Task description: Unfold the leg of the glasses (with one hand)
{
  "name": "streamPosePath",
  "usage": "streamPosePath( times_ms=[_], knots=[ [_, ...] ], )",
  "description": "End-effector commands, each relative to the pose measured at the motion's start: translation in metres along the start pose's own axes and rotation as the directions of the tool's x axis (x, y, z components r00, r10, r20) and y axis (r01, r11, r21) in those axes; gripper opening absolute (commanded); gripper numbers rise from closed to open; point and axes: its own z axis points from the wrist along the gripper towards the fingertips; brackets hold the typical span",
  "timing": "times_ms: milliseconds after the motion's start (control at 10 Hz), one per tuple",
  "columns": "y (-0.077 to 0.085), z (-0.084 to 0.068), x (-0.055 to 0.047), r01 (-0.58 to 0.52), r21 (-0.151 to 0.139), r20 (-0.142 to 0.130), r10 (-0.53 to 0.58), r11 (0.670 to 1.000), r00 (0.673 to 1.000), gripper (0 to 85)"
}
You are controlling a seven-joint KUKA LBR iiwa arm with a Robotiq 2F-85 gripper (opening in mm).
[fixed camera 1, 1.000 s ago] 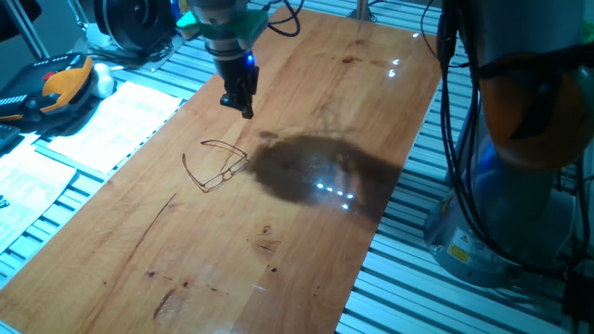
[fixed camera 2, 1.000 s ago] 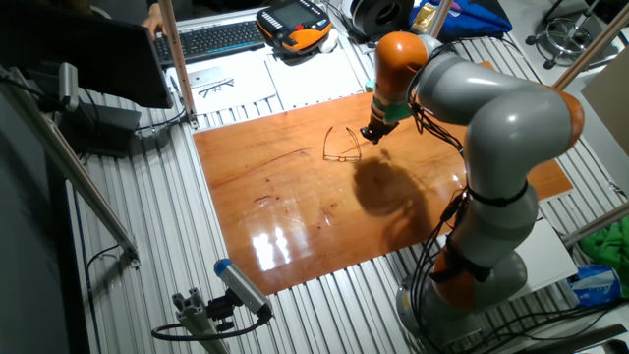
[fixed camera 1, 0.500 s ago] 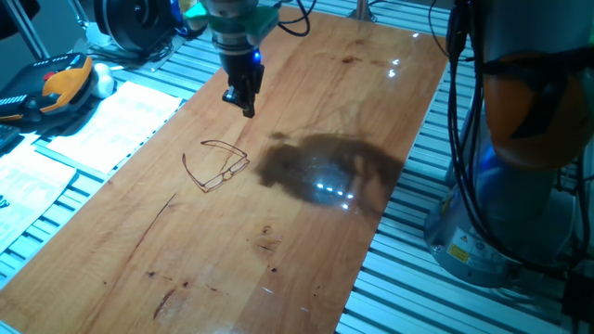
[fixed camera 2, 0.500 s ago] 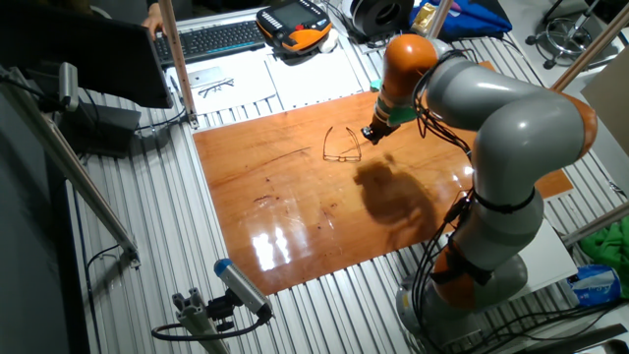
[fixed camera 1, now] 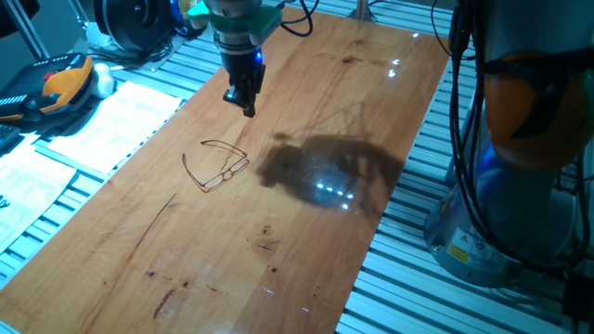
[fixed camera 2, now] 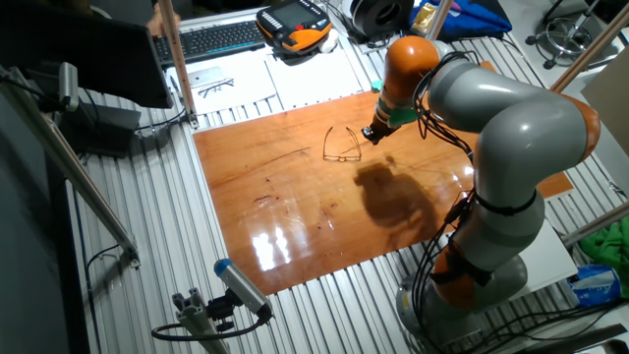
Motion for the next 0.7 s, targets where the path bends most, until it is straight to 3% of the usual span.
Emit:
streamPosePath(
  times_ms=[0,600],
  knots=[
    [0.0005,-0.0005,0.0007,-0.002,0.0,-0.007,0.002,1.0,1.0,0.0],
    [0.0037,0.0004,0.0006,-0.002,0.003,-0.008,0.002,1.0,1.0,0.0]
  ],
)
